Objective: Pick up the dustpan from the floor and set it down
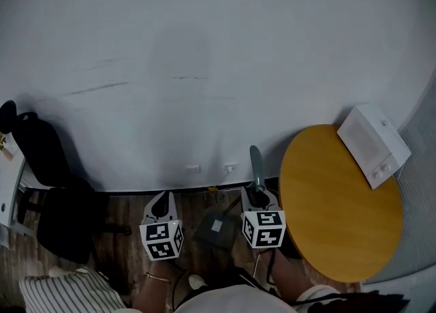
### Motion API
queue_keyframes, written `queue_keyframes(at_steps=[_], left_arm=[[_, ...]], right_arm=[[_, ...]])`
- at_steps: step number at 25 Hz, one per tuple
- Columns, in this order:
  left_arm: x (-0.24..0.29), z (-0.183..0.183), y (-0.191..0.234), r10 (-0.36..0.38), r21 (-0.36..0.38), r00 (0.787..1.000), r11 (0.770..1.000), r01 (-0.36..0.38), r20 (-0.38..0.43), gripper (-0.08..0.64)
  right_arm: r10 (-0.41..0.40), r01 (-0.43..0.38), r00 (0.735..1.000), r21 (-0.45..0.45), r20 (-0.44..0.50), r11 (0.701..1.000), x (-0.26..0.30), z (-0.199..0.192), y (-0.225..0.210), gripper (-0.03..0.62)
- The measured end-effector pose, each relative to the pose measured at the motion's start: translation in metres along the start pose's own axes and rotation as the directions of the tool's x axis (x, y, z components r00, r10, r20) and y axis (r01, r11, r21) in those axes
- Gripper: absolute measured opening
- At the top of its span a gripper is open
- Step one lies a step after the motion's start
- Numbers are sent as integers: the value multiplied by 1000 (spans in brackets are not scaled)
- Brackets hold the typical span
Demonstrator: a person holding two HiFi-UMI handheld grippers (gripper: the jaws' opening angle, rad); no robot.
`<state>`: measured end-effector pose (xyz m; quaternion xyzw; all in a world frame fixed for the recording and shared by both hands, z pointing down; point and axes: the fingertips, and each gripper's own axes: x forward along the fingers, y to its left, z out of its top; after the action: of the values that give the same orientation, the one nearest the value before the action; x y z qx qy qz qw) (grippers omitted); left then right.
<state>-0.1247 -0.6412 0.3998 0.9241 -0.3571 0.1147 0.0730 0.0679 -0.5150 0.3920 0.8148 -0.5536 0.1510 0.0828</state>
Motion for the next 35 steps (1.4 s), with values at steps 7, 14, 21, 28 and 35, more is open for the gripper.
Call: queue_keyframes(at_steps=[7,14,21,28,35], left_arm=[[31,-1,-17,-15,24,1000,1000,15,-5,17],[62,-5,-21,-9,16,1000,1000,10,-26,17],[92,-30,-45,-61,7,993,998,62,-96,18],[127,-65,-58,-73,34,985,996,79,-156,17],[171,-88,-68,-98,60,977,992,112,-190,17]], right_arm=[[-19,19,999,9,-33,1000,36,1,-15,100],[-17,17,997,5,-69,1000,63,-6,-39,100],[-4,5,993,10,-114,1000,87,-27,-66,100],[-9,11,986,13,-168,1000,124,-58,-93,100],[-37,41,977,16,-210,999,172,-91,-118,100]])
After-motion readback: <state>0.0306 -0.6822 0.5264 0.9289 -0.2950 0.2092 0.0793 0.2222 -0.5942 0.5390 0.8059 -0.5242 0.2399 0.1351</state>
